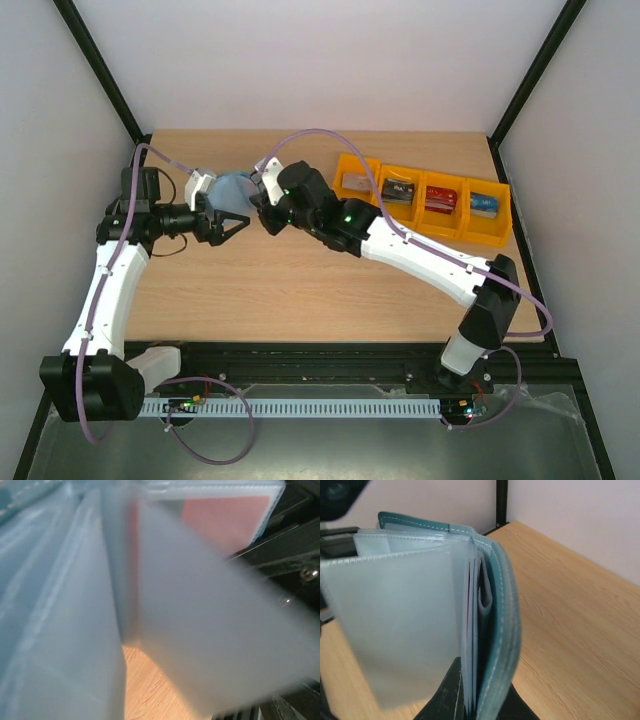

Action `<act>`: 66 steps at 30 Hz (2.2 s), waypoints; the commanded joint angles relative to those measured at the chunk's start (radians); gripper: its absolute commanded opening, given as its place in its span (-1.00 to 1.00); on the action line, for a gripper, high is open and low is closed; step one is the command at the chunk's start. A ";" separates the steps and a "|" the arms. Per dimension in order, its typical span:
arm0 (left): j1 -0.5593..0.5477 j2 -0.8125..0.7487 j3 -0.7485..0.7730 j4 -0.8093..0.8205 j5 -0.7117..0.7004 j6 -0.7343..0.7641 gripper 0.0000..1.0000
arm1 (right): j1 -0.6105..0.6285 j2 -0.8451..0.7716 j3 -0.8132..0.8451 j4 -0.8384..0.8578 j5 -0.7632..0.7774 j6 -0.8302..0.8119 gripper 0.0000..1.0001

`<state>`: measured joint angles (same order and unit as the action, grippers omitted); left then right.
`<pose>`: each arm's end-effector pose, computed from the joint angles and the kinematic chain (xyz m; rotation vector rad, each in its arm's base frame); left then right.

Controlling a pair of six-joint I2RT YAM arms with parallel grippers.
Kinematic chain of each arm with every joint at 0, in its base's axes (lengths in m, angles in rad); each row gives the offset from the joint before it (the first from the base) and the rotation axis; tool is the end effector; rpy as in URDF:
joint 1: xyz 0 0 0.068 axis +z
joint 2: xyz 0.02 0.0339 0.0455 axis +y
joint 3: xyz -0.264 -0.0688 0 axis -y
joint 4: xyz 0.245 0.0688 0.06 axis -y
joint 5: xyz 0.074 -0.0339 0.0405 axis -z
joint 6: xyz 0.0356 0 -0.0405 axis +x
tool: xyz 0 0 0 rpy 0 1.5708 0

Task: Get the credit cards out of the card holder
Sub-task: Remove the credit card from the card holder.

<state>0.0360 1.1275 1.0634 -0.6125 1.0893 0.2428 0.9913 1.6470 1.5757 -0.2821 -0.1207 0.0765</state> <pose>0.2266 -0.0234 0.3395 0.7542 1.8554 -1.0256 0.2107 0.3298 0.3813 -0.9637 1.7662 0.8176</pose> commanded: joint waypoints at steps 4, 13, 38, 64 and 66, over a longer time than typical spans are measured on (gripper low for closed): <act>-0.001 -0.002 -0.010 0.040 -0.008 -0.034 0.99 | 0.023 0.009 0.040 -0.072 0.099 -0.054 -0.97; 0.001 -0.004 -0.021 0.051 -0.034 -0.038 -0.46 | 0.021 -0.066 -0.053 0.015 -0.253 -0.125 -0.97; 0.004 -0.021 -0.016 0.019 -0.012 -0.016 -0.95 | -0.129 -0.157 -0.207 0.091 -0.400 -0.102 0.41; 0.004 -0.021 -0.020 0.009 -0.009 0.000 -0.95 | -0.148 -0.103 -0.183 0.072 -0.307 -0.093 0.61; 0.004 -0.021 -0.020 0.011 -0.014 -0.003 -0.95 | -0.148 -0.115 -0.188 0.069 -0.355 -0.106 0.62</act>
<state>0.0425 1.1248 1.0489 -0.5972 1.0466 0.2279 0.8497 1.5414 1.3750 -0.2340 -0.4389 -0.0231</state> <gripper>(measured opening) 0.072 0.804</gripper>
